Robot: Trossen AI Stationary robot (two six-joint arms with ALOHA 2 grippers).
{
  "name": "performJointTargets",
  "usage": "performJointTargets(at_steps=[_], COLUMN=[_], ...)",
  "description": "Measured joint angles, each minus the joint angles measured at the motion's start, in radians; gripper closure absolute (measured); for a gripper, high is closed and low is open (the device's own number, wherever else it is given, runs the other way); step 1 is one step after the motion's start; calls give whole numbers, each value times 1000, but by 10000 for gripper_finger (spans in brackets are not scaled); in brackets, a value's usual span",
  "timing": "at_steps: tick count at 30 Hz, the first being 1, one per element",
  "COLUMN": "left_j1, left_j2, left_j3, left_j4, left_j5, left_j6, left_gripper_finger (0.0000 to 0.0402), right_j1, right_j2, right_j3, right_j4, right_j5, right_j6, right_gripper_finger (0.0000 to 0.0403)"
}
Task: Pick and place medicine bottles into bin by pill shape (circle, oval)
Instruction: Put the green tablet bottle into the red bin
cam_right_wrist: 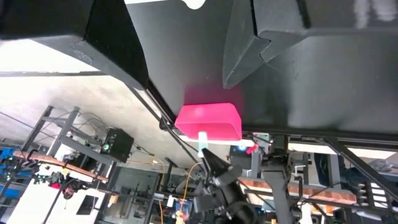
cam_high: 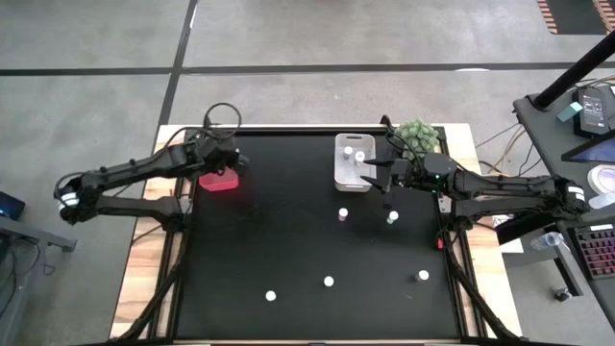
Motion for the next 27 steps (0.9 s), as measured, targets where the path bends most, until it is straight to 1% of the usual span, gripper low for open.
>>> performJointTargets(at_steps=[6,12,18,23,27], left_j1=[120,245,316,350,357], left_j2=[-29,9,86,160,208], left_j3=[-91,-135,-141,-140,-138], left_j4=[-2,1,17,76,129], left_j5=[-34,-21,-19,-6,8], left_j6=[-48,-54,-41,-20,0], left_gripper_finger=[304,304,304,304,304], right_j1=[0,0,0,0,0], right_j2=[0,0,0,0,0], right_j3=[0,0,0,0,0], right_j4=[0,0,0,0,0], right_j5=[0,0,0,0,0], right_j6=[0,-3,-6,-7,-7], right_gripper_finger=[202,202,202,202,202])
